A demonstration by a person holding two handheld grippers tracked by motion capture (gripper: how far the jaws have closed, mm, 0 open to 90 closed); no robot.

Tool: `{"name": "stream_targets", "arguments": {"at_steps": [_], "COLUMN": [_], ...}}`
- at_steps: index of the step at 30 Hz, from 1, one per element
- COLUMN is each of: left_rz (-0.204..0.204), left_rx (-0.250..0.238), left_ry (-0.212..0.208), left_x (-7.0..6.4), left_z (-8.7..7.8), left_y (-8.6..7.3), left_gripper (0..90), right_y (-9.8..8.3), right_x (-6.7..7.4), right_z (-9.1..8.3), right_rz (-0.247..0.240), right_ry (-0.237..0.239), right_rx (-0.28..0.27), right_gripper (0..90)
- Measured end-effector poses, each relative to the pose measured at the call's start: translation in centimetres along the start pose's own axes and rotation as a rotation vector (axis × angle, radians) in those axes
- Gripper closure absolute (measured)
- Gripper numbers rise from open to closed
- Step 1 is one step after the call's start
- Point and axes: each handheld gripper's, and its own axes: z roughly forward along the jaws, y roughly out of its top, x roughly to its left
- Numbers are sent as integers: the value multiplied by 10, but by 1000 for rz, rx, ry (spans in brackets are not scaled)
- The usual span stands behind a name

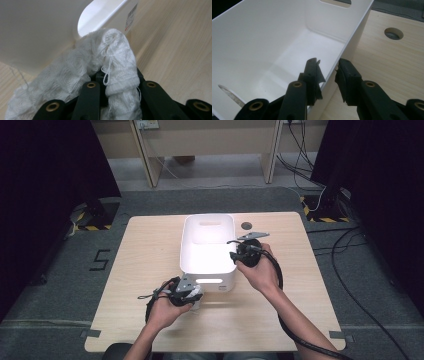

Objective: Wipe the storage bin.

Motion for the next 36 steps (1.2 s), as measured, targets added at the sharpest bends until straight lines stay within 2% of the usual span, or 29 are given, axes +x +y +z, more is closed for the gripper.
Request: {"name": "stream_targets", "arguments": {"at_steps": [5,18,26,31,36], "left_rz": [11,-6,-16,-46,-37], "left_rx": [5,0,-16,-30,-31], "left_ry": [-5,-12,-9,-10,-1], "left_x": [-3,-2,-3,-4,-5], "left_z": [5,3,-2,-6,-9], "left_y": [3,4,9,14,17], "left_gripper": [763,764,764,764,765], "right_y": [0,0,0,0,0], "right_x": [0,0,0,0,0], "right_z": [0,0,0,0,0], "right_rz": [-1,-2,-2,-3,3], "right_ry": [-1,-1,-3,-3,-2], "right_rx": [-1,-1,-1,-2,-1], "right_gripper": [702,702,703,703,703]}}
